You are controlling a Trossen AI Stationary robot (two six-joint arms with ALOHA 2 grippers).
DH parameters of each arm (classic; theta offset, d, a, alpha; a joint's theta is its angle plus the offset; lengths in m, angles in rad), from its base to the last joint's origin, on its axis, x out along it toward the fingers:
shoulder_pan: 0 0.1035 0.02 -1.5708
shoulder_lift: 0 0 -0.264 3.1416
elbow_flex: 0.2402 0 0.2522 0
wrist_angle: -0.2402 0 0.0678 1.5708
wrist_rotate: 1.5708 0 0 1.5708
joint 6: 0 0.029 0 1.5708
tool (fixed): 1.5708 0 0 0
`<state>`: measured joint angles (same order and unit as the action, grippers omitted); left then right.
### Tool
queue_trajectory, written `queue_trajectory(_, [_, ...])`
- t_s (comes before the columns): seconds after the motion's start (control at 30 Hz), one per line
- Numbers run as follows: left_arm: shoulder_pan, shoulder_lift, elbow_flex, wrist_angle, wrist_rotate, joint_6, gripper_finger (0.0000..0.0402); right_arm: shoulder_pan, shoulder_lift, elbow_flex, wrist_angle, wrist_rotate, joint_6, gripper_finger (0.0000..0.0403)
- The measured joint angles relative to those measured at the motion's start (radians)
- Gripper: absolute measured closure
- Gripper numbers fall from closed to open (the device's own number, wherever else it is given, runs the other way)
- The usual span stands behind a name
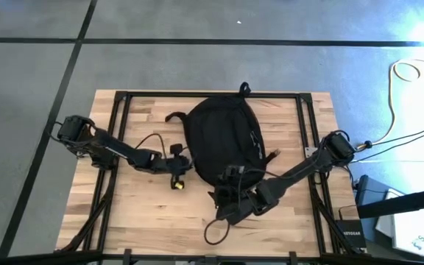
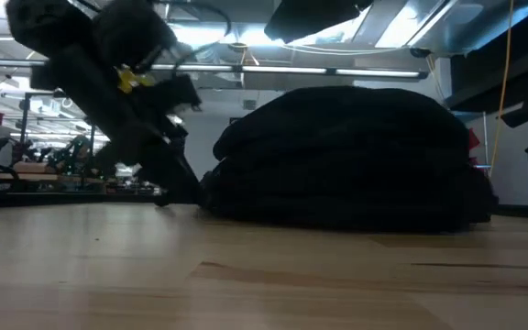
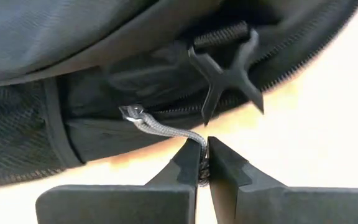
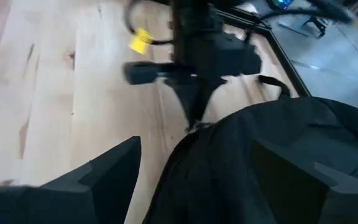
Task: Unpack backpack
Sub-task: Close the transparent zipper bag
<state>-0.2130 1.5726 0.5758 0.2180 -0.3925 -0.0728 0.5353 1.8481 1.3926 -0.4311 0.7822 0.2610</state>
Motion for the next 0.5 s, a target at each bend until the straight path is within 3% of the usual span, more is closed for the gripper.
queue_trajectory(0.23, [-0.092, -0.025, 0.0, 0.009, -0.088, -0.034, 0.04, -0.081, 0.002, 0.031, 0.038, -0.017, -0.001, 0.0123])
queue_trajectory(0.5, [-0.109, -0.026, 0.0, 0.01, -0.117, -0.076, 0.04, -0.294, 0.004, 0.054, 0.039, -0.348, 0.068, 0.0123])
